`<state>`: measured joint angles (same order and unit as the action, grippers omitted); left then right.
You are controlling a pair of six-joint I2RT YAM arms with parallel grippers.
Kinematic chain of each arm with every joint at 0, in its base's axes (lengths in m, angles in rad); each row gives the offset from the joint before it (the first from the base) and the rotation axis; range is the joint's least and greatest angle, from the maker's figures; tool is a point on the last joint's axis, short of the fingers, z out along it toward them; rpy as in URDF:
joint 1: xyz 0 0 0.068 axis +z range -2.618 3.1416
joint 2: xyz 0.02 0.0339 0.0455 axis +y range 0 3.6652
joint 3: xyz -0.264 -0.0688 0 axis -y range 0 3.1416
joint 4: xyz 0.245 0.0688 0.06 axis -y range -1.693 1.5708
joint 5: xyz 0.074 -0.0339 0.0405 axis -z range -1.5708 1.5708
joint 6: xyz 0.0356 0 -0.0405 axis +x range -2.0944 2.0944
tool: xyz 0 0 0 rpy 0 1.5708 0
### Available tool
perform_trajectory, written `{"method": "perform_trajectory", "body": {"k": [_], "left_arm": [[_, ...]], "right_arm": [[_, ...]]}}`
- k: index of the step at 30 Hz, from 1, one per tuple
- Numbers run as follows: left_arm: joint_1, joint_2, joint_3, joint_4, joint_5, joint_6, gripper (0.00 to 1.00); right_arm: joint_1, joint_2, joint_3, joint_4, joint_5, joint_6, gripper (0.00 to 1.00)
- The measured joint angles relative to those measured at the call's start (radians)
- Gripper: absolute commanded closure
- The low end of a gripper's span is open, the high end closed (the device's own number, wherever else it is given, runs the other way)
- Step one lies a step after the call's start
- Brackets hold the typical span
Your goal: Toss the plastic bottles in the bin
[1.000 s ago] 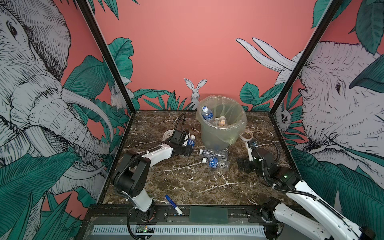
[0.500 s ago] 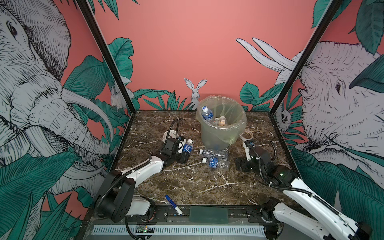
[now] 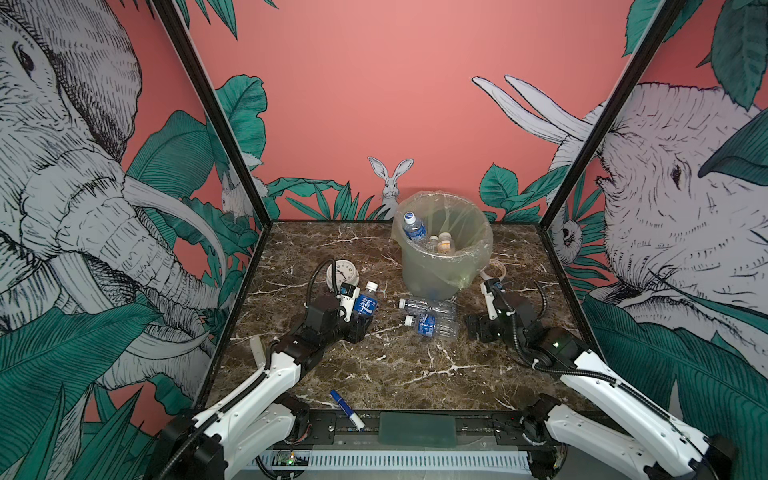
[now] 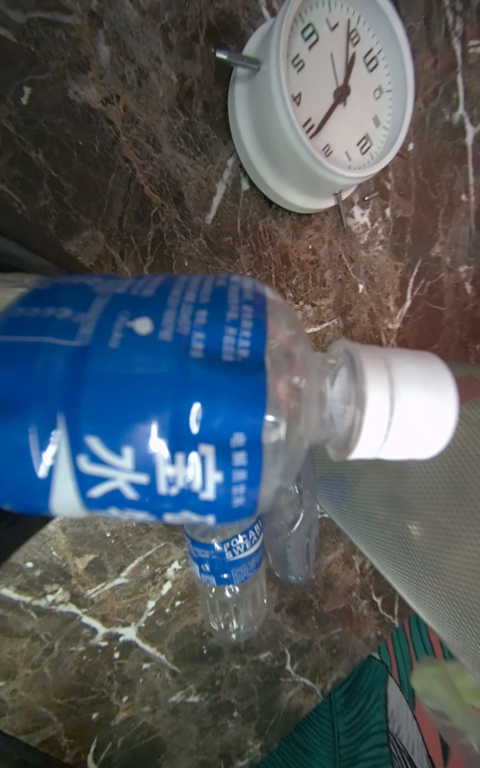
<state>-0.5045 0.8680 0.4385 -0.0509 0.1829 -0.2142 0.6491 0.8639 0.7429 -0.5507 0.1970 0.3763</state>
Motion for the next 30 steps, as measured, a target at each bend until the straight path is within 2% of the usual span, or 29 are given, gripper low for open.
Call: {"method": "perform_trajectory", "body": {"k": [8, 11, 15, 19, 24, 25, 28, 30], "left_arm": [[-0.004, -0.249, -0.011, -0.003, 0.000, 0.016, 0.40], [-0.004, -0.280, 0.022, -0.013, 0.000, 0.021, 0.40], [-0.005, -0.246, 0.146, -0.012, 0.003, 0.029, 0.41], [-0.015, -0.107, 0.347, 0.030, 0.023, 0.038, 0.41], [-0.071, 0.242, 0.722, 0.096, 0.066, 0.061, 0.38], [-0.080, 0.339, 0.831, 0.106, 0.087, 0.062, 0.32], [-0.093, 0.628, 1.135, 0.112, 0.152, 0.055, 0.01], [-0.097, 0.790, 1.307, 0.091, 0.183, 0.040, 0.00]], "right_arm": [[0.000, 0.024, 0.000, 0.018, -0.009, 0.000, 0.05], [0.000, 0.028, 0.000, 0.019, -0.011, -0.001, 0.05], [0.000, 0.029, 0.006, 0.019, -0.011, -0.001, 0.05], [0.000, 0.029, 0.019, 0.018, -0.014, -0.003, 0.05], [0.000, 0.024, 0.042, 0.015, -0.014, -0.006, 0.05], [0.000, 0.020, 0.044, 0.014, -0.014, -0.007, 0.05], [0.000, 0.002, 0.047, 0.006, -0.014, -0.010, 0.05], [0.000, -0.011, 0.048, -0.002, -0.012, -0.010, 0.04]]}}
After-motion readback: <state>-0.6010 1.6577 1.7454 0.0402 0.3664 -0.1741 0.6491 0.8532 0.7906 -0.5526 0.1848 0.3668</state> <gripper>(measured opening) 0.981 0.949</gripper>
